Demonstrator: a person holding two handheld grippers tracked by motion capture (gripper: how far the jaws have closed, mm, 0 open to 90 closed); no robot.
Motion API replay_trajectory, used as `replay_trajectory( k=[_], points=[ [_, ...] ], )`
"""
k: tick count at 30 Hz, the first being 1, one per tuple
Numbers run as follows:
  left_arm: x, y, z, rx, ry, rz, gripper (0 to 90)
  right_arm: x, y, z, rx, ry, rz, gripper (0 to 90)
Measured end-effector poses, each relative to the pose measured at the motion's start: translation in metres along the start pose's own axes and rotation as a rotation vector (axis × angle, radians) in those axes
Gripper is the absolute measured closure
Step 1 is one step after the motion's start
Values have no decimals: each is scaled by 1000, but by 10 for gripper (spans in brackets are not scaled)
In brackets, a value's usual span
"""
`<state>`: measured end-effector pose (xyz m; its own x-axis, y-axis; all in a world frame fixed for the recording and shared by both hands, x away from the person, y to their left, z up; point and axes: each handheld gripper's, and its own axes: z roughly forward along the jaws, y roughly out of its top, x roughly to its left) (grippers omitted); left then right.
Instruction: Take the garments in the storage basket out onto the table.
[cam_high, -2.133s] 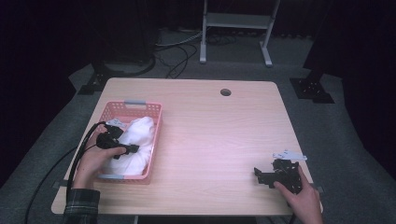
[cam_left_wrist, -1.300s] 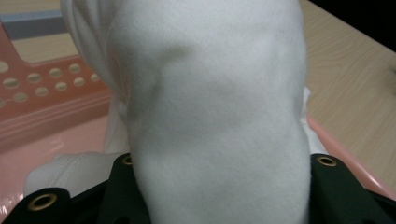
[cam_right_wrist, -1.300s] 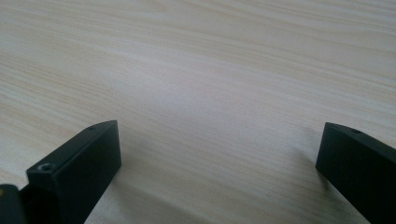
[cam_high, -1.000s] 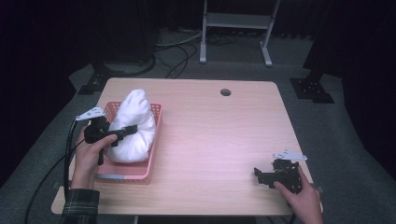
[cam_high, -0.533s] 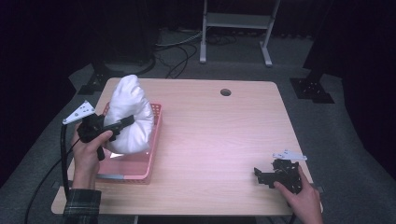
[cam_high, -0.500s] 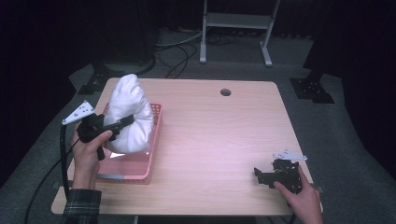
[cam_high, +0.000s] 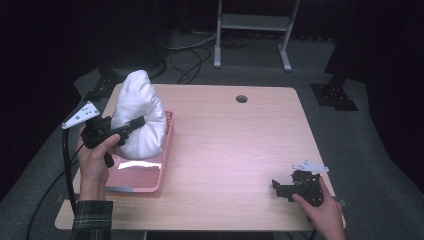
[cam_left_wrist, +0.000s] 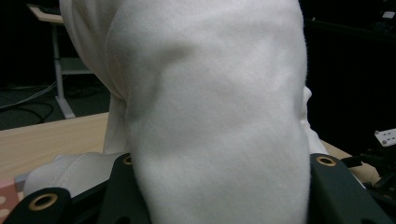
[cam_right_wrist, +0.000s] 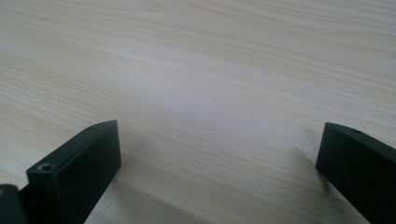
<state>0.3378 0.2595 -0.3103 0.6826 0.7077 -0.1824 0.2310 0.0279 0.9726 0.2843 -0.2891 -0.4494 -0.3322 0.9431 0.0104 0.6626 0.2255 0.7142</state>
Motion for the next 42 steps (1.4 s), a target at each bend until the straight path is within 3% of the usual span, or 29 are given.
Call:
replay_trajectory(
  k=[19, 42],
  points=[
    [-37, 10, 24, 17, -41, -1, 528, 0, 0, 0, 0, 0, 0, 0],
    [-78, 11, 67, 43, -133, 20, 526, 0, 0, 0, 1, 0, 0, 0]
  ],
)
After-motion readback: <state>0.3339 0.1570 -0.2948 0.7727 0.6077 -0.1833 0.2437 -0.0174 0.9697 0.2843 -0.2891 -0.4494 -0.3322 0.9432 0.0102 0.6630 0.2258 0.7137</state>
